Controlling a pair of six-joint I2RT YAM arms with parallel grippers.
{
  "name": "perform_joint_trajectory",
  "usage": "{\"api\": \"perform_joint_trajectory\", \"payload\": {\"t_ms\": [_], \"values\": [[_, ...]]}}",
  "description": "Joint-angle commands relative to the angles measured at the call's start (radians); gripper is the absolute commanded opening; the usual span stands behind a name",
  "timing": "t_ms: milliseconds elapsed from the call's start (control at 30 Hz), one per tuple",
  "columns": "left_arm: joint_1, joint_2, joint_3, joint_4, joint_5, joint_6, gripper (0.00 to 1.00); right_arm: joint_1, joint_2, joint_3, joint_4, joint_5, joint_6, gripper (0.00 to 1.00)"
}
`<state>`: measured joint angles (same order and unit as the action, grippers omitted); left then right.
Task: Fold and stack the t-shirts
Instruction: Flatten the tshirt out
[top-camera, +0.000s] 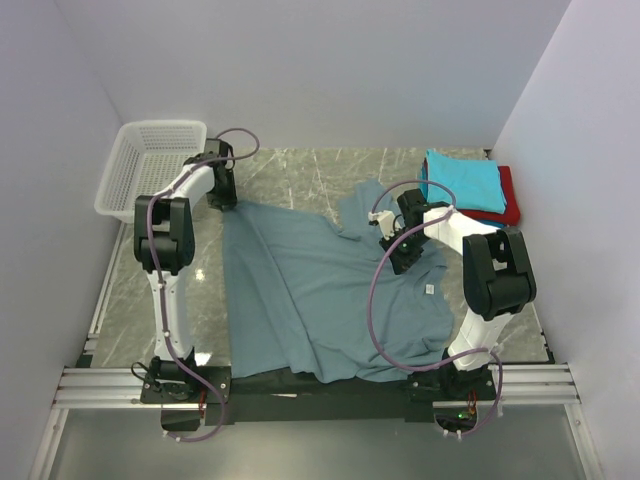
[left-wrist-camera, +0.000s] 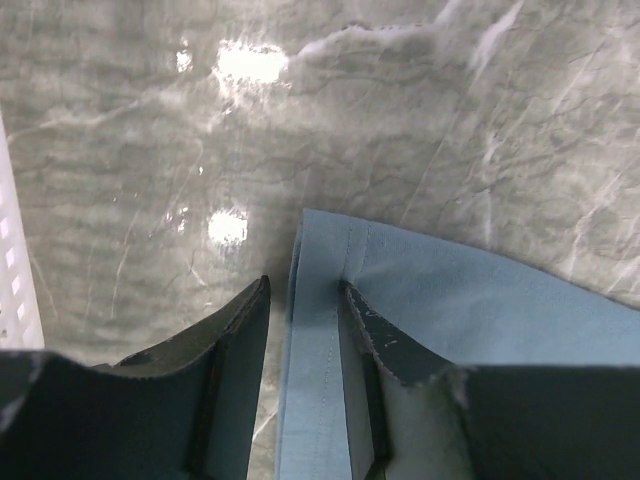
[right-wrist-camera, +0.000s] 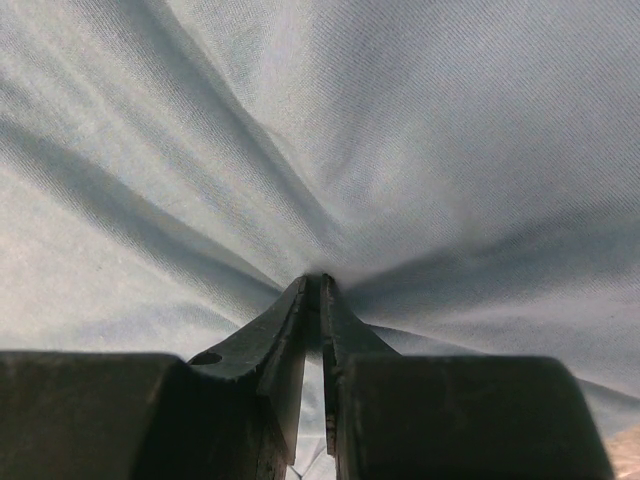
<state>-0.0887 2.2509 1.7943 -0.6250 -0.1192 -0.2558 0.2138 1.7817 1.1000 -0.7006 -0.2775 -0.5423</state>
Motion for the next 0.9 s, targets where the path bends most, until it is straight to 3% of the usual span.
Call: {"api": "perform_joint_trajectory", "payload": {"t_ms": [0,700,867], "values": [[0.006,0.045,0.039,-0.025,0.036,0.035,0.39,-0.017,0.013,-0.042,-0.011,0.040,-0.008,0.17],[0.020,-0.016,0.057,0.062,0.135,0.024,0.43,-0.019,0.033,-0.049,-0.010,0.032,-0.010,0.16],[0.026,0.027,0.114,0.019,0.122,0.032,0.42,-0.021,0.036,-0.046,-0.013,0.031,-0.010,0.16]]}}
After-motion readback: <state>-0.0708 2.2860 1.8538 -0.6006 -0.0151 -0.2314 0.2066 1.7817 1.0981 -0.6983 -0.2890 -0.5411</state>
